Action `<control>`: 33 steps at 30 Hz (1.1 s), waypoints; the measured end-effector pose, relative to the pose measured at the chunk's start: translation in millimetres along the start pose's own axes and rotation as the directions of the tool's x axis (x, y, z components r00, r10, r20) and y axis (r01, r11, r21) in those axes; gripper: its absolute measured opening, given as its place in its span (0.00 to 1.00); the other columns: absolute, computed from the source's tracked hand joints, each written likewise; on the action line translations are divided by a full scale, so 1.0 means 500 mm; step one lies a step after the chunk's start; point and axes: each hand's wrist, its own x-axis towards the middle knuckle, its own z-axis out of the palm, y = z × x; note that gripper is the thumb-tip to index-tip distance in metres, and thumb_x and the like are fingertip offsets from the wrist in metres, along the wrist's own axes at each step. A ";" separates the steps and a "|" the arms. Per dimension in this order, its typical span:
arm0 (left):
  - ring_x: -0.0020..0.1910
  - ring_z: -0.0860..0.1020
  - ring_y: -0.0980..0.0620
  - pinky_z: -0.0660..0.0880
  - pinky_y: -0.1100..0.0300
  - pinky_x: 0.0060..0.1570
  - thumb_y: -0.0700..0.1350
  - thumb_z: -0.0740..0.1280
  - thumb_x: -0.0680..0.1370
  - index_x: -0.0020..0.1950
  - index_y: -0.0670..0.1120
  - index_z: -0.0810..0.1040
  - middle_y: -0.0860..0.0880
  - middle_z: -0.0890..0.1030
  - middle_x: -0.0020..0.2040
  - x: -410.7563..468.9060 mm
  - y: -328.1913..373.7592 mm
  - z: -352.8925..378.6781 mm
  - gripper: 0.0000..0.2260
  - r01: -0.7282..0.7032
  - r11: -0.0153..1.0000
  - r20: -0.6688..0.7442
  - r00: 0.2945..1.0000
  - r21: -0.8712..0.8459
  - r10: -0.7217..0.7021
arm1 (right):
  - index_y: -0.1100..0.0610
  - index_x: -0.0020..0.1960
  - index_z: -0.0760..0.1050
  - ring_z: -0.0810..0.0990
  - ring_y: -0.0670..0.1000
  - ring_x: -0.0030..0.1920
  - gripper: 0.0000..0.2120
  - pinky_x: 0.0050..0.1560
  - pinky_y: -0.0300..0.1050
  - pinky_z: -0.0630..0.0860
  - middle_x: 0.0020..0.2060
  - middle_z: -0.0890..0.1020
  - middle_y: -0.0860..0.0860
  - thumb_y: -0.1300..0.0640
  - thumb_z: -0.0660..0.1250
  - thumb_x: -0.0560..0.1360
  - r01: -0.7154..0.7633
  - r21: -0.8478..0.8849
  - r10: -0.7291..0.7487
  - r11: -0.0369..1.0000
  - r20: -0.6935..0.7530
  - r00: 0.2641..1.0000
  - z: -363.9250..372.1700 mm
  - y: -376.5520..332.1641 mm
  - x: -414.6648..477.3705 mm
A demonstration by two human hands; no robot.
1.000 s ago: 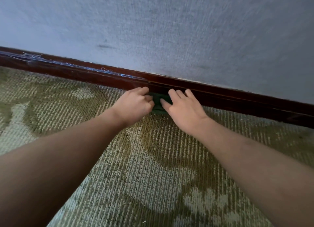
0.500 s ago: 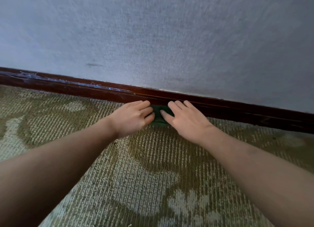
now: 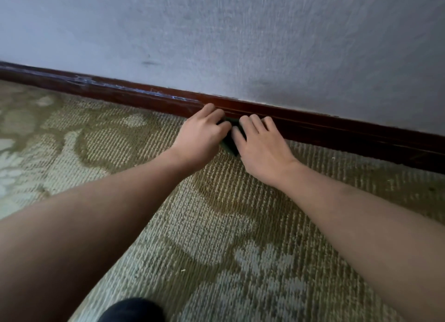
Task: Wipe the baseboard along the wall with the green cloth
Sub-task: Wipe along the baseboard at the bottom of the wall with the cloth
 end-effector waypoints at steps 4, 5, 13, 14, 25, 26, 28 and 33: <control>0.36 0.77 0.41 0.74 0.56 0.29 0.28 0.63 0.65 0.33 0.35 0.79 0.39 0.78 0.33 -0.013 -0.007 -0.031 0.06 -0.029 0.999 0.028 0.999 0.046 0.028 | 0.59 0.63 0.63 0.64 0.60 0.55 0.18 0.51 0.51 0.64 0.56 0.66 0.60 0.65 0.58 0.73 0.025 0.157 -0.021 0.987 -0.027 0.999 0.006 -0.004 0.012; 0.35 0.77 0.42 0.74 0.57 0.29 0.30 0.59 0.66 0.34 0.36 0.79 0.40 0.78 0.33 -0.020 -0.013 -0.041 0.09 -0.087 0.993 0.035 0.996 0.083 0.085 | 0.59 0.64 0.63 0.64 0.60 0.55 0.19 0.51 0.51 0.65 0.56 0.66 0.60 0.65 0.58 0.73 0.071 0.158 -0.067 0.985 -0.028 0.997 0.006 -0.006 0.014; 0.34 0.78 0.45 0.76 0.58 0.32 0.34 0.60 0.69 0.33 0.39 0.80 0.43 0.79 0.33 -0.067 -0.108 -0.019 0.10 -0.336 0.901 0.149 0.941 0.276 0.305 | 0.60 0.64 0.68 0.67 0.56 0.59 0.25 0.56 0.47 0.65 0.60 0.70 0.55 0.60 0.40 0.75 0.270 0.063 -0.266 0.961 -0.073 0.961 0.013 -0.053 0.066; 0.33 0.77 0.45 0.76 0.58 0.31 0.34 0.59 0.69 0.33 0.38 0.80 0.44 0.79 0.32 -0.070 -0.125 -0.009 0.10 -0.335 0.902 0.126 0.942 0.274 0.311 | 0.59 0.63 0.72 0.71 0.54 0.57 0.26 0.54 0.45 0.68 0.58 0.73 0.52 0.61 0.41 0.74 0.282 -0.019 -0.283 0.959 -0.092 0.955 0.017 -0.052 0.083; 0.38 0.81 0.46 0.80 0.59 0.37 0.37 0.56 0.69 0.35 0.40 0.84 0.46 0.83 0.35 -0.013 -0.279 0.074 0.15 -0.471 0.856 0.047 0.880 0.213 0.472 | 0.59 0.68 0.67 0.69 0.55 0.61 0.19 0.58 0.45 0.68 0.56 0.75 0.51 0.61 0.53 0.78 0.173 -0.254 -0.183 0.952 -0.017 0.983 0.029 -0.049 0.212; 0.39 0.81 0.46 0.79 0.59 0.38 0.38 0.56 0.70 0.35 0.41 0.84 0.46 0.83 0.36 -0.006 -0.290 0.084 0.15 -0.488 0.848 0.031 0.870 0.206 0.493 | 0.58 0.66 0.70 0.71 0.54 0.60 0.18 0.57 0.44 0.69 0.54 0.77 0.49 0.60 0.56 0.77 0.173 -0.281 -0.174 0.944 0.023 0.984 0.026 -0.050 0.219; 0.40 0.81 0.46 0.79 0.59 0.39 0.38 0.57 0.70 0.36 0.41 0.84 0.45 0.84 0.37 0.000 -0.309 0.103 0.15 -0.513 0.836 -0.003 0.852 0.193 0.523 | 0.56 0.60 0.77 0.76 0.50 0.54 0.16 0.52 0.40 0.72 0.48 0.80 0.46 0.56 0.65 0.73 0.143 -0.320 -0.138 0.936 0.040 0.990 0.024 -0.058 0.226; 0.41 0.82 0.44 0.79 0.57 0.41 0.36 0.61 0.70 0.39 0.38 0.84 0.42 0.84 0.42 -0.005 -0.342 0.139 0.11 -0.514 0.851 -0.159 0.836 0.109 0.526 | 0.63 0.72 0.60 0.69 0.55 0.61 0.22 0.61 0.47 0.65 0.62 0.73 0.54 0.63 0.55 0.78 0.104 -0.270 -0.054 0.957 0.185 0.981 0.031 -0.076 0.225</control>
